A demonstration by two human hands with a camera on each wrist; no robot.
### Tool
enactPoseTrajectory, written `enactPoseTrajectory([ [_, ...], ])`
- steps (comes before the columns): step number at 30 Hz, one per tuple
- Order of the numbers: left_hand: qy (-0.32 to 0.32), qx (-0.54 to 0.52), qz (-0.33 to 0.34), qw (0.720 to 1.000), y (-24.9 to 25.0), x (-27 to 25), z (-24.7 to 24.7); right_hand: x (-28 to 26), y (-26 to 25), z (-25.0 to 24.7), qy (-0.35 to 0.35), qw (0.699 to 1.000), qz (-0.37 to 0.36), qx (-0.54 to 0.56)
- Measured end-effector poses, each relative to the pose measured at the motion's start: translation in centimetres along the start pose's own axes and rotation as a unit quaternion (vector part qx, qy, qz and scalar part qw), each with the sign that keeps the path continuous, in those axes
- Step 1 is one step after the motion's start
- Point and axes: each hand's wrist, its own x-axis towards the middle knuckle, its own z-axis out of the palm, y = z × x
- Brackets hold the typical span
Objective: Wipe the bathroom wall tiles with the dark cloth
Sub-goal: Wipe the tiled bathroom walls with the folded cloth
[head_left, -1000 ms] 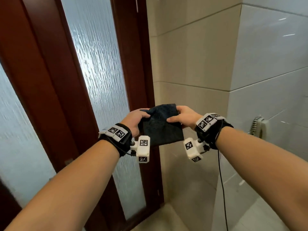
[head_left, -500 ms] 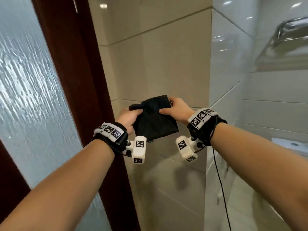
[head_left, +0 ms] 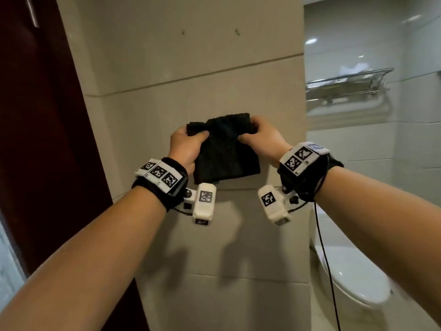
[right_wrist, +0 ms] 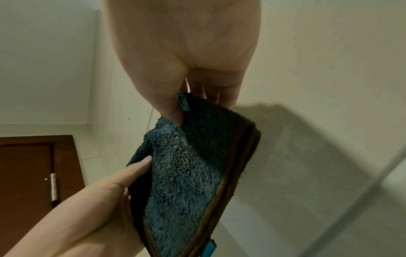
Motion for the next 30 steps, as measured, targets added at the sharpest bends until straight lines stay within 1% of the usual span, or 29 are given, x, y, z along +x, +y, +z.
enactPoseTrajectory([
  [4,-0.034,0.010,0.056,0.998,1.9,2.1,0.2,0.4,-2.3,-0.1,0.078,0.996,-0.037,-0.035],
  [6,-0.051,0.027,0.094,0.994,3.6,3.0,0.4,0.8,-3.5,-0.4,0.109,0.991,-0.049,-0.058],
  [8,-0.060,0.040,0.137,0.988,5.3,4.0,0.7,1.3,-4.6,-0.9,0.144,0.984,-0.060,-0.086],
  [11,-0.073,0.066,0.167,0.981,7.6,4.8,1.0,2.1,-6.4,-2.1,0.190,0.968,-0.080,-0.144],
  [15,-0.080,0.137,0.185,0.970,9.2,6.0,1.1,3.1,-8.3,-3.8,0.233,0.934,-0.097,-0.253],
  [17,-0.082,0.163,0.192,0.964,9.9,6.5,1.2,3.5,-8.9,-4.5,0.238,0.922,-0.095,-0.290],
  [20,-0.070,0.190,0.183,0.962,10.3,7.0,1.6,4.0,-9.2,-5.1,0.241,0.905,-0.086,-0.338],
  [24,-0.049,0.195,0.169,0.965,10.3,7.0,3.1,4.4,-9.3,-5.6,0.244,0.904,-0.072,-0.343],
  [27,-0.032,0.168,0.172,0.970,10.5,6.9,4.5,4.9,-9.3,-6.3,0.259,0.901,-0.072,-0.339],
  [30,-0.011,0.126,0.172,0.977,10.8,7.0,5.8,6.2,-9.0,-7.1,0.260,0.918,-0.067,-0.291],
])
